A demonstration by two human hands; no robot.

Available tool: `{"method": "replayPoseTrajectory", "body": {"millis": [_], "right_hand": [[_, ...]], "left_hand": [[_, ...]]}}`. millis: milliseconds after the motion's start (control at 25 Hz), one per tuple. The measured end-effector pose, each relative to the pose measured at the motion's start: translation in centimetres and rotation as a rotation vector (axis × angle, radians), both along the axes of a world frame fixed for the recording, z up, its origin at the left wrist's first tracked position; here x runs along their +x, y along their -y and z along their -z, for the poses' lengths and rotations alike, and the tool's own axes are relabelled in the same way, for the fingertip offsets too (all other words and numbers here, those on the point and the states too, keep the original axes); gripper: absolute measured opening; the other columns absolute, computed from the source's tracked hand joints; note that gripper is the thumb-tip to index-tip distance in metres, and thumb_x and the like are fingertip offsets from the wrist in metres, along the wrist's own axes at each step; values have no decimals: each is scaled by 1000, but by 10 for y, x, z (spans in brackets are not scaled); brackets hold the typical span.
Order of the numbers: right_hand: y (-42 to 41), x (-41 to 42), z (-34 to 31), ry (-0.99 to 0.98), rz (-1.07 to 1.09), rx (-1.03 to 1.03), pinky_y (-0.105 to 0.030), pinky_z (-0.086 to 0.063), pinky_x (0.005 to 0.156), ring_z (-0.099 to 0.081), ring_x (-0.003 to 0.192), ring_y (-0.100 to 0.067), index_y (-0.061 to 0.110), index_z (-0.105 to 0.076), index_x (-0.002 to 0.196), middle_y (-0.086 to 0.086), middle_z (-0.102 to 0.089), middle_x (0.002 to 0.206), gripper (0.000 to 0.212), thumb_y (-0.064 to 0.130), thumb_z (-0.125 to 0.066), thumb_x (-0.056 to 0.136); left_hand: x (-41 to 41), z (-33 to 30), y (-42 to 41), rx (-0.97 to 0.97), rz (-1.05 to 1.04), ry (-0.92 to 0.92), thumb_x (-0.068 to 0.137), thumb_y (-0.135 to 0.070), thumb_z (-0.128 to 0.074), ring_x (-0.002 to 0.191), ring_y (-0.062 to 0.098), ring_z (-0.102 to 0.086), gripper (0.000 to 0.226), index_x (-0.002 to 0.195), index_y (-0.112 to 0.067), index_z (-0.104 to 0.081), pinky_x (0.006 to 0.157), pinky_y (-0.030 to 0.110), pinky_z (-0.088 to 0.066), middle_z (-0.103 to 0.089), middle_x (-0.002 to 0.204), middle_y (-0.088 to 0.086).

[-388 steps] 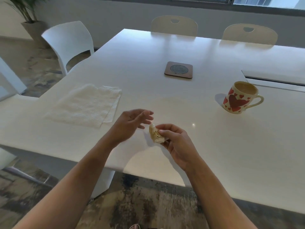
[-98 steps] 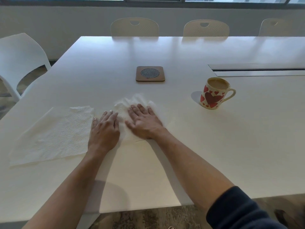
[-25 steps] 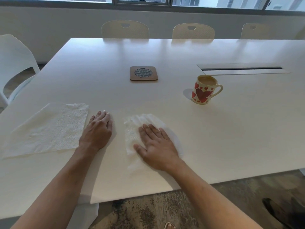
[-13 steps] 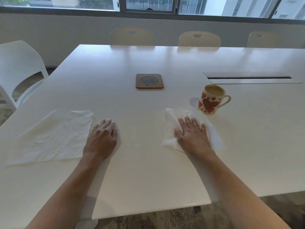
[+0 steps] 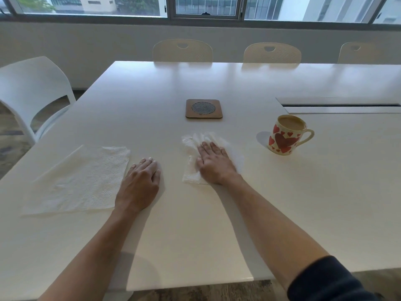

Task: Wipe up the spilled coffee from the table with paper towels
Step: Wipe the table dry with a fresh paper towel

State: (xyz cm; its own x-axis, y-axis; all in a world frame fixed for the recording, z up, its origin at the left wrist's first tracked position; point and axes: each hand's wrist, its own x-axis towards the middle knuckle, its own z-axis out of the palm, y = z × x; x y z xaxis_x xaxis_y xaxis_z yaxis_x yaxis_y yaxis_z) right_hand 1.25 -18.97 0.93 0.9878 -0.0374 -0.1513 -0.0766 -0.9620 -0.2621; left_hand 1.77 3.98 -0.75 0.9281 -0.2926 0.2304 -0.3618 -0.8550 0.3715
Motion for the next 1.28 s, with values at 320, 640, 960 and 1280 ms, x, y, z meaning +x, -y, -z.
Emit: {"method": "replayPoseTrajectory", "body": {"millis": [320, 640, 960, 1280], "right_hand": [[-40, -25, -1, 31, -345, -23, -37, 5, 124, 6, 154, -13, 22, -5, 159, 3, 2, 167, 57, 38, -19, 106], [-33, -60, 4, 108, -582, 76, -38, -1, 126, 2, 154, -12, 20, -20, 158, 0, -11, 166, 54, 38, -24, 107], [-7, -79, -6, 177, -609, 431, -37, -48, 95, -59, 112, -27, 5, -71, 97, -15, -70, 113, 11, 8, -64, 90], [60, -99, -41, 392, -292, 651, -21, -52, 97, -69, 105, -7, 12, -71, 120, -2, -74, 115, 28, 19, -68, 93]], "left_hand": [[-7, -7, 2, -75, -12, 34, 101, -32, -42, 139, 24, -39, 44, 142, -19, -46, 112, 40, -31, -42, 152, 6], [-20, -11, 8, -125, 451, 147, 95, -52, -41, 142, 13, -34, 53, 141, -26, -48, 114, 39, -32, -39, 153, -2], [-23, -12, 48, 8, 663, -57, 81, -80, -41, 136, -22, -11, 78, 146, -37, -37, 120, 22, -9, -39, 147, -21], [-11, -2, 70, -83, 641, -11, 97, -56, -34, 138, -5, -34, 46, 131, -36, -57, 119, 26, -21, -49, 141, -23]]}}
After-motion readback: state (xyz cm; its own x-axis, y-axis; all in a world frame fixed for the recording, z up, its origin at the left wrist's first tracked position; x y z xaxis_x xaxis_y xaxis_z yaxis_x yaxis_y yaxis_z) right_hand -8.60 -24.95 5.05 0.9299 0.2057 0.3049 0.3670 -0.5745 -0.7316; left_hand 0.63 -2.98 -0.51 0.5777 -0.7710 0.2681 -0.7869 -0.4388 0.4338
